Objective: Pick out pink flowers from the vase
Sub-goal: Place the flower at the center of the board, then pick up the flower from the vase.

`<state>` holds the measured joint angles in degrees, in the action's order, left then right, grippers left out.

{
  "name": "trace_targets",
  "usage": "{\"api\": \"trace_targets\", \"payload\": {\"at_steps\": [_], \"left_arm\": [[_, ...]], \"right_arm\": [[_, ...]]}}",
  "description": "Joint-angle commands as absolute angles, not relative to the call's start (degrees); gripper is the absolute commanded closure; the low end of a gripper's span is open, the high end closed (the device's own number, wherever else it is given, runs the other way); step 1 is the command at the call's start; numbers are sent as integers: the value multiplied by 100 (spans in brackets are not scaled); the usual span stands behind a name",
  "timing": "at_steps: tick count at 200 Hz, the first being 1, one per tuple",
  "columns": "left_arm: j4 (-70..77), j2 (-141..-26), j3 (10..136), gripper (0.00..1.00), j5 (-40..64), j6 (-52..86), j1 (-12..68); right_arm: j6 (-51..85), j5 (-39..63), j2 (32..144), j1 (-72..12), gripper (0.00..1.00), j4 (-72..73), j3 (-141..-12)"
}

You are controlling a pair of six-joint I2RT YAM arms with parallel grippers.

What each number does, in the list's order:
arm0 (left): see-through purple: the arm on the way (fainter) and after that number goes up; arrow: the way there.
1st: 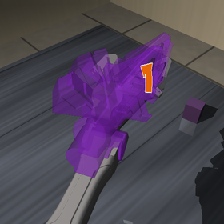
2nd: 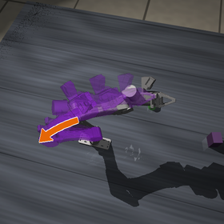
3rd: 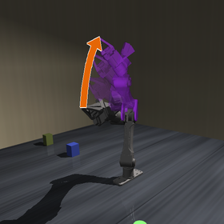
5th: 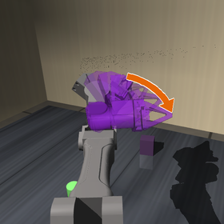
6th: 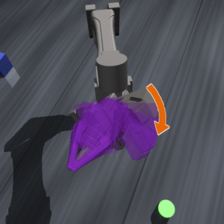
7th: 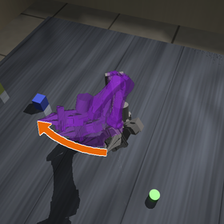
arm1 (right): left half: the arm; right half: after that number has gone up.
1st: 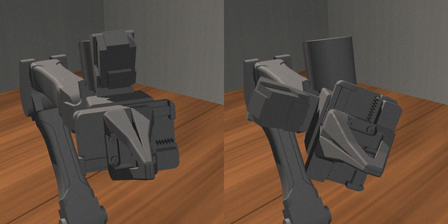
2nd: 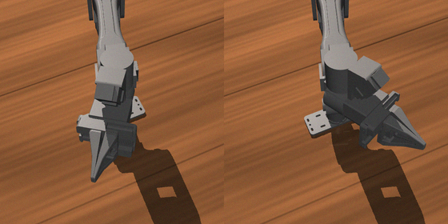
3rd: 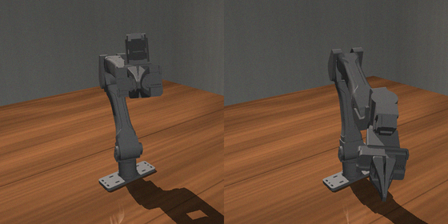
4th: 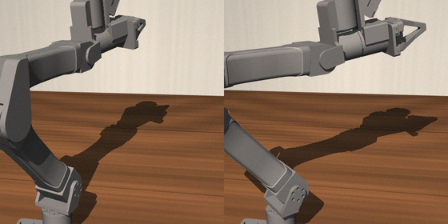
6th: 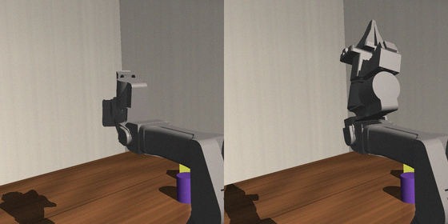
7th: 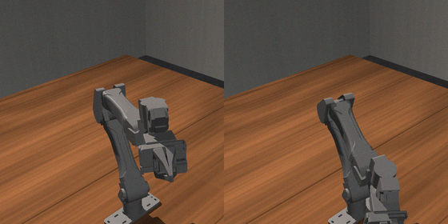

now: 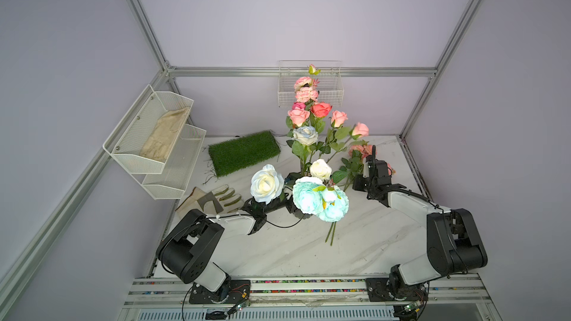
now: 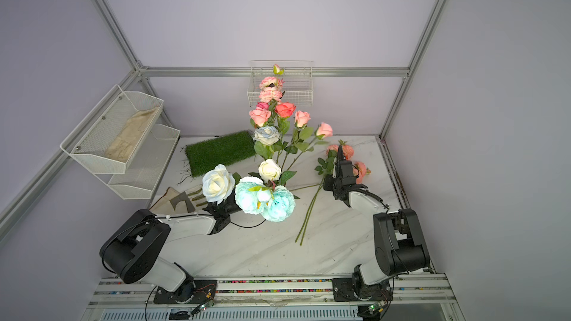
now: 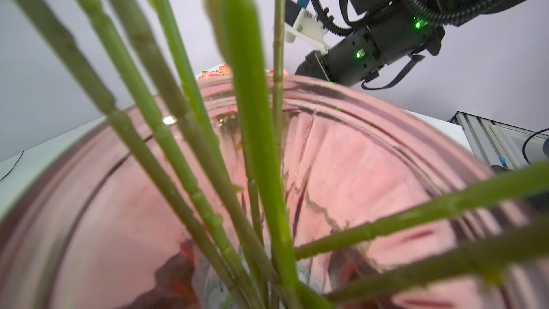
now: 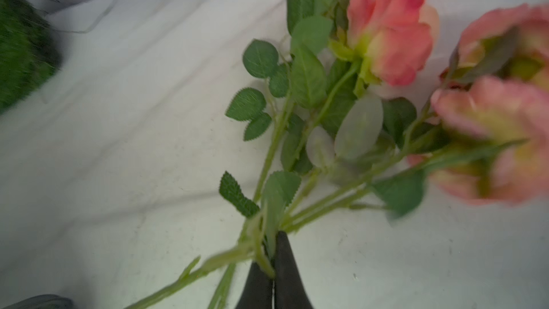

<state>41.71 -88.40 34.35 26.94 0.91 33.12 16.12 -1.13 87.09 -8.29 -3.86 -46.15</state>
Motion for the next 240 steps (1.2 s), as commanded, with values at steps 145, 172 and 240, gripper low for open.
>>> {"api": "trace_targets", "payload": {"at_steps": [145,172,240], "left_arm": [[3336,-8947,3322,100,3059,419,3048],[3300,-8930,3322,100,3068,415,3042],[3200,-8938,3409,100,3085,393,3049]], "right_arm": [[2278,1047,6681,-2380,61,577,-4558],[2687,1375,6740,-2668,59,1188,-4756],[2821,1275,7496,-2883,63,1771,-5330]]}}
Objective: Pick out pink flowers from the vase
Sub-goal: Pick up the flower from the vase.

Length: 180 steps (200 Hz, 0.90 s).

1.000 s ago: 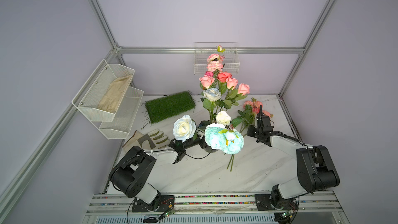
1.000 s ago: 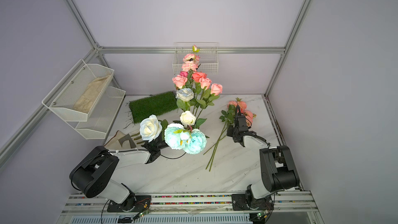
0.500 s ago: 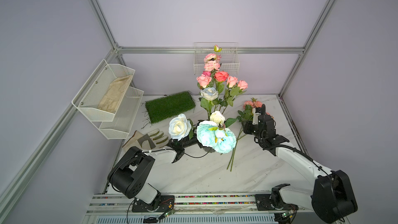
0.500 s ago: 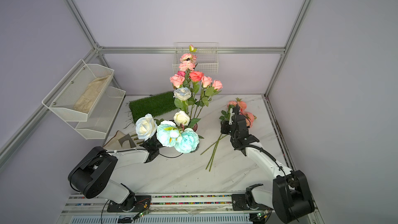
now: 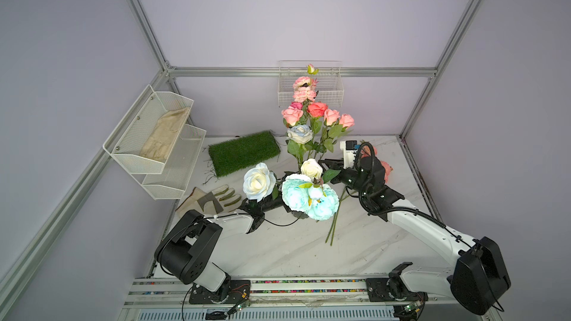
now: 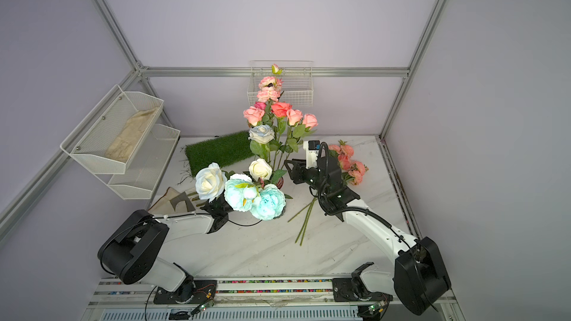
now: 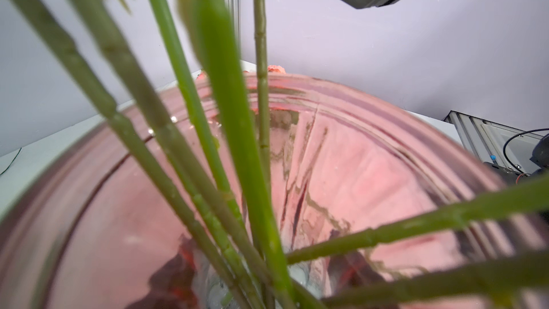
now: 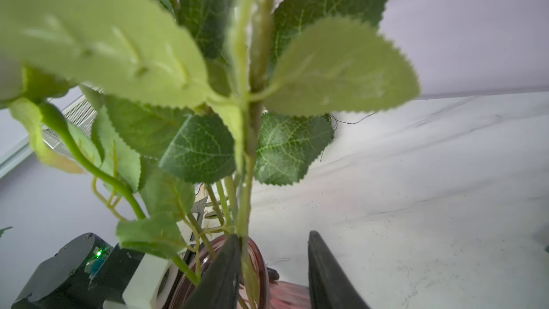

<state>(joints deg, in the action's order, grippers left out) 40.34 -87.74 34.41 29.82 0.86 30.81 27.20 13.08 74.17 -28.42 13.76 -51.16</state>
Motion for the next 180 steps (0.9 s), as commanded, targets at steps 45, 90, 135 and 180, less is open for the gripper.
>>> {"api": "trace_targets", "payload": {"at_steps": [45,90,135,180], "left_arm": [[3135,-8903,3406,100,3074,366,3041],[3120,-8866,3351,100,3059,368,3042],[3189,-8815,3279,100,2936,387,3041],[3243,-8834,3235,100,2910,352,3041]], "right_arm": [[2876,963,7629,-2883,81,1767,-5432],[3038,920,7822,-2884,90,2059,-5489],[2822,257,7396,-2883,99,1588,-5424],[2488,-1268,6664,-2867,100,708,-5481]]}}
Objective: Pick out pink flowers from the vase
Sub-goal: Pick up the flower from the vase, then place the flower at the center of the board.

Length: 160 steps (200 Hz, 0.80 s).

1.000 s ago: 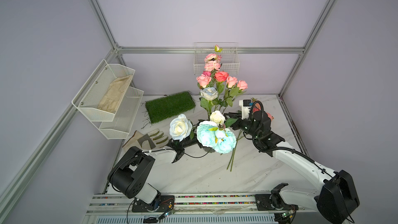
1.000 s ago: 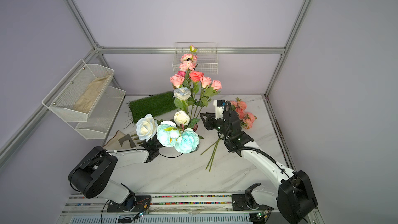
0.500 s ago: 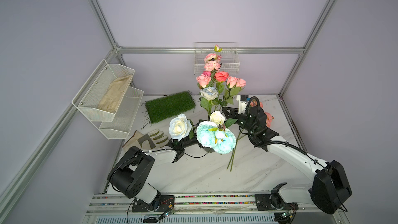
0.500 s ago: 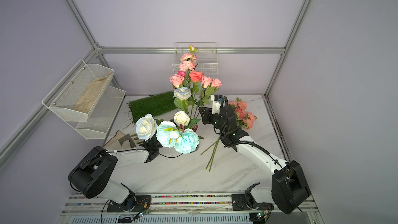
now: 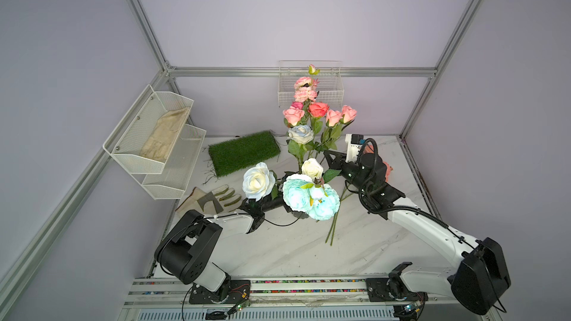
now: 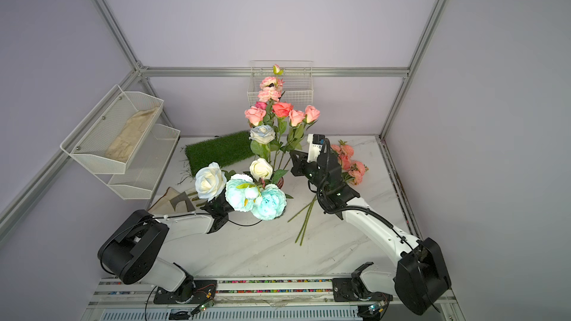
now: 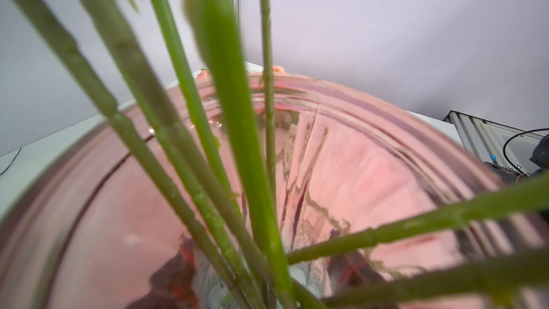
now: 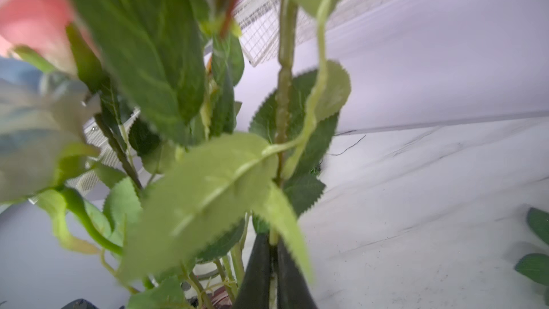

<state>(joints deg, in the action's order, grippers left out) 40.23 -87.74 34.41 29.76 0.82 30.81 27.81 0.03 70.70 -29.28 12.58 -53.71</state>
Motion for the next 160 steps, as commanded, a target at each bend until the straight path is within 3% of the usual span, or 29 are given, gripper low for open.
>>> {"api": "trace_targets", "payload": {"at_steps": [1,34,59,93,160], "left_arm": [[3243,-8829,3235,100,2914,352,3041],[3279,-8793,3193,100,2852,344,3039],[3261,-8755,3173,100,2852,323,3042],[3232,-8738,3175,100,2843,285,3040],[3165,-8738,3173,100,2886,237,3041]], "right_arm": [[2483,-1315,6654,-2866,100,688,-5487],[2071,-2945,6401,-2629,100,-340,-5960],[2107,-3290,6475,-1568,100,-1474,-6499],[2266,-2011,6603,-318,100,-1933,-6443],[3104,693,7366,173,100,-2043,-5879]]}}
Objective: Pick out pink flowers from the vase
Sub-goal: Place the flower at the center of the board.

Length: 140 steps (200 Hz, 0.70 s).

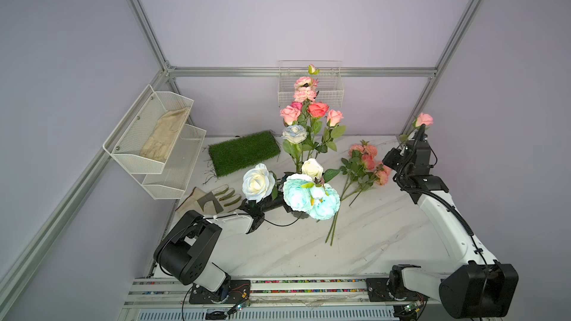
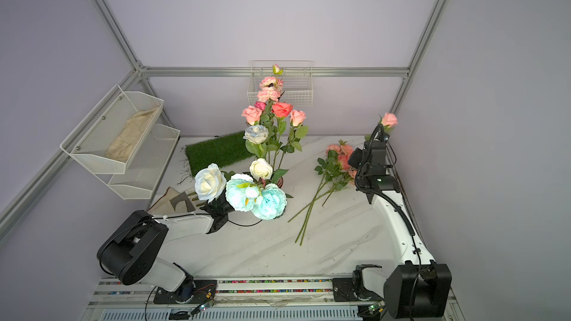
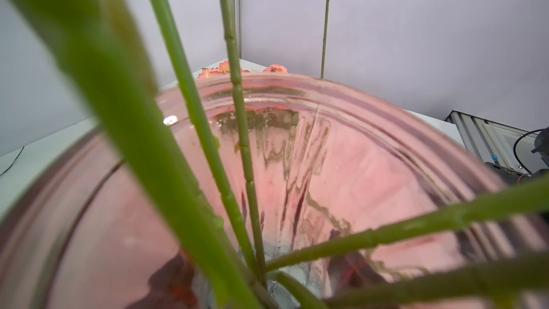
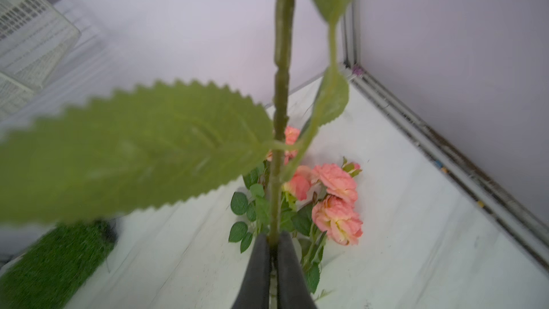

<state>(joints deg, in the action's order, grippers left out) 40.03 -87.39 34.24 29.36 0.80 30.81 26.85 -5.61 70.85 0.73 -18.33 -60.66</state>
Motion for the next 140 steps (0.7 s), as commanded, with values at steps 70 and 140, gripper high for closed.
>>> {"api": "trace_targets", "payload": {"at_steps": [70,140], "left_arm": [[3138,-8719,3198,100,2959,241,3041],[3109,-8746,3252,100,3006,220,3041]], "right_arm": [[3800,1274,8801,185,98,-232,-5147],[3604,633,8586,-50,64,11,-4653]]}}
